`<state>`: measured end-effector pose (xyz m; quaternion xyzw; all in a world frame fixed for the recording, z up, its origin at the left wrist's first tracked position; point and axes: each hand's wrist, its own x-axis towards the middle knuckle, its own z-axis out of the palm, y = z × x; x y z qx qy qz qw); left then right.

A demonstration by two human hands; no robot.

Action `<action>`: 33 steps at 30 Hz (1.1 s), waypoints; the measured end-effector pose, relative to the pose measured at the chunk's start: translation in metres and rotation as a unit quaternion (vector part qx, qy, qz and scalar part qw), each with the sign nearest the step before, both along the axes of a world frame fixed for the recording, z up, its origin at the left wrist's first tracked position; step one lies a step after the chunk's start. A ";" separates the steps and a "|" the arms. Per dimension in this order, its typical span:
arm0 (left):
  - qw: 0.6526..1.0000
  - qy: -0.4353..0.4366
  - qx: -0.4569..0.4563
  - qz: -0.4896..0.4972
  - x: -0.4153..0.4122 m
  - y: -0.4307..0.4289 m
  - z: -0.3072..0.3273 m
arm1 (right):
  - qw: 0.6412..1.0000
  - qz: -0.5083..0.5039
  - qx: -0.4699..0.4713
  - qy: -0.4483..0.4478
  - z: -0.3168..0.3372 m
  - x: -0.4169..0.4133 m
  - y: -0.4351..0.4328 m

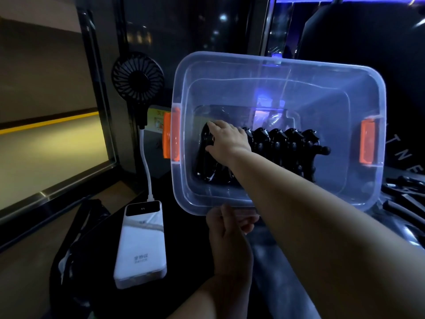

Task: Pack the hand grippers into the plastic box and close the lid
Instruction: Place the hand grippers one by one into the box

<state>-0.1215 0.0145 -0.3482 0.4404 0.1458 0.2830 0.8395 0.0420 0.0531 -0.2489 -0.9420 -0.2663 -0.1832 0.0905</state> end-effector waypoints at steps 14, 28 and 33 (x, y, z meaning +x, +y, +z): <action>1.000 -0.011 0.009 0.011 -0.002 -0.001 0.002 | 0.998 0.013 -0.004 -0.054 -0.011 -0.003 -0.011; 1.000 0.001 -0.001 0.016 0.001 0.002 -0.001 | 0.996 0.042 0.027 -0.078 -0.011 -0.012 -0.035; 0.999 0.022 0.039 0.023 0.000 0.002 0.003 | 0.992 -0.020 0.080 -0.100 -0.021 -0.014 -0.088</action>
